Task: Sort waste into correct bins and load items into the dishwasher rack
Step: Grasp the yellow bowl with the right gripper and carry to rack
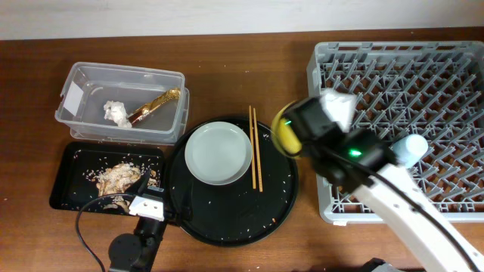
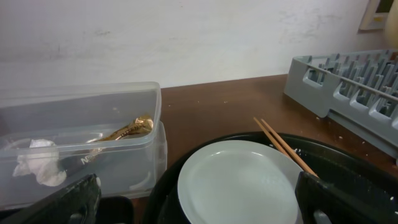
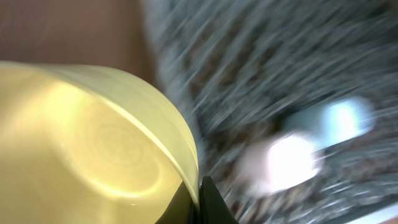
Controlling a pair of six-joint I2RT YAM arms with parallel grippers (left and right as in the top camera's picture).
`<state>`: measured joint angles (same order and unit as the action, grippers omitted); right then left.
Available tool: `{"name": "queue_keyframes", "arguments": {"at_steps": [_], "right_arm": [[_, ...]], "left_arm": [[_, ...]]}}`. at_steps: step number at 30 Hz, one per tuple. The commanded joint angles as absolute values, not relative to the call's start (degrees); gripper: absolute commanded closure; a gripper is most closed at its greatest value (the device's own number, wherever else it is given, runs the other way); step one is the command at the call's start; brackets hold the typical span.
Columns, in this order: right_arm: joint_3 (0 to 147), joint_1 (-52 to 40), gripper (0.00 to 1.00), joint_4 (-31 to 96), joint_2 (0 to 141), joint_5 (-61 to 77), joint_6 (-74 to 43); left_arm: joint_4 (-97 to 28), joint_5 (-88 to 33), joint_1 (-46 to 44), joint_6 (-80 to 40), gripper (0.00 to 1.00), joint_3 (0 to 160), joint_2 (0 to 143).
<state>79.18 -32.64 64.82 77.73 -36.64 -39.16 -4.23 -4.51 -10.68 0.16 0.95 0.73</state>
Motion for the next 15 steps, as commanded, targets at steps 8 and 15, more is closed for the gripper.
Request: {"name": "queue_keyframes", "arguments": {"at_steps": [8,15], "right_arm": [[79.94,-13.67,0.96,42.22,96.18,-74.50,-13.13],[79.92,-10.66,0.96,42.65,107.31,-74.13,-12.29]], "left_arm": [[-4.10,-5.13,-10.35,-0.40,0.00,0.51,0.34],[-4.10,-5.15,-10.35,-0.40,0.01,0.51,0.34]]}}
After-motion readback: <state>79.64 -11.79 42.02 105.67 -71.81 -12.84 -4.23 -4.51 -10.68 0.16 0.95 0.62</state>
